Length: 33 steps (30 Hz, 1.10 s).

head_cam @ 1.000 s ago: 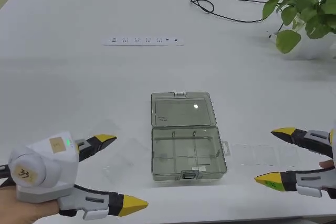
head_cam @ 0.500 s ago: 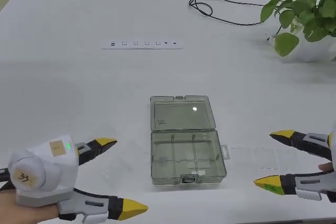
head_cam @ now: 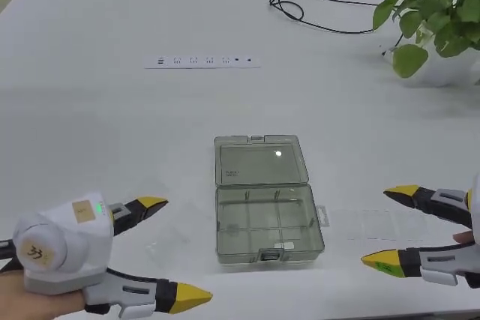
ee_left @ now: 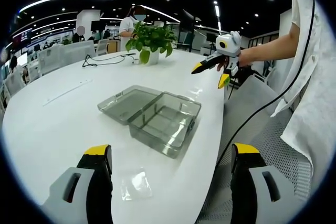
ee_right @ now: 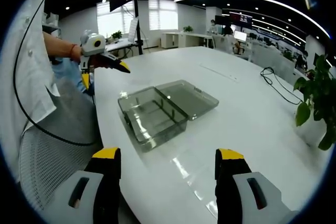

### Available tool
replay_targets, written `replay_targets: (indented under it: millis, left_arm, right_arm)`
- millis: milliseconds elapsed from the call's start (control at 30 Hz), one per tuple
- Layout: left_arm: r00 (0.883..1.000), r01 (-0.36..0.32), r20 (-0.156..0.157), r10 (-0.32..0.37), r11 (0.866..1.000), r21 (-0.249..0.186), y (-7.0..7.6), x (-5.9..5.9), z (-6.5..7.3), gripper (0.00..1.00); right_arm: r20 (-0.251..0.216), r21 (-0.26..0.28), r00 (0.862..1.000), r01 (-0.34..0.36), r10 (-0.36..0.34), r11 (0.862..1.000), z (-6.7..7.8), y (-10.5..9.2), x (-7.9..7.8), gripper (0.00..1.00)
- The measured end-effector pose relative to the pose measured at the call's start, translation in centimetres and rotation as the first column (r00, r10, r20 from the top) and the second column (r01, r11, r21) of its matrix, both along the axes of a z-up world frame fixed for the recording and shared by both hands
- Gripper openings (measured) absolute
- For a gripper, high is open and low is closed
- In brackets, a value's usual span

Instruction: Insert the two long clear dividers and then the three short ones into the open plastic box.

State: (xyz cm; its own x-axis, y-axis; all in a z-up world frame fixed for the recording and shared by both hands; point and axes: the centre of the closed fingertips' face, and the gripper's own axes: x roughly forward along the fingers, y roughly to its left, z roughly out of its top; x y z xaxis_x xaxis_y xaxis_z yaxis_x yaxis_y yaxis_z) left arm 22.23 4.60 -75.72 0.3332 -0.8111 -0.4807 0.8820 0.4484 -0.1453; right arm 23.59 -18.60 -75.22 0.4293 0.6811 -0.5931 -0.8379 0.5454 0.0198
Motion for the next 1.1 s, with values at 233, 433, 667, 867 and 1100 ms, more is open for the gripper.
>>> replay_targets:
  millis: [233, 433, 667, 867, 1100]
  left_arm:
    - [1.0, 0.001, -0.001, -0.001, 1.0, -0.001, 0.0, 0.1, 0.0, 0.96]
    - [1.0, 0.0, -0.002, 0.0, 1.0, 0.001, 0.0, 0.1, 0.0, 0.96]
    - [1.0, -0.012, -0.003, 0.012, 1.0, -0.003, 0.3, 0.5, 0.1, 0.96]
    - [1.0, -0.031, -0.002, 0.031, 1.0, 0.005, 0.9, 1.2, 0.1, 0.94]
    - [0.997, -0.083, 0.004, 0.083, 0.996, 0.021, 2.5, 2.7, 0.3, 0.93]
  right_arm:
    - [-0.001, 0.002, 1.0, 0.003, -0.003, 1.0, -0.1, -0.1, 0.0, 0.74]
    - [-0.002, 0.004, 1.0, 0.004, -0.004, 1.0, -0.2, -0.1, 0.0, 0.74]
    - [-0.002, 0.008, 1.0, 0.008, -0.008, 1.0, -0.4, -0.3, 0.1, 0.74]
    - [-0.005, 0.009, 1.0, 0.01, -0.01, 1.0, -0.4, -0.2, 0.0, 0.73]
    - [-0.008, 0.01, 1.0, 0.014, -0.014, 1.0, -0.4, -0.1, -0.1, 0.73]
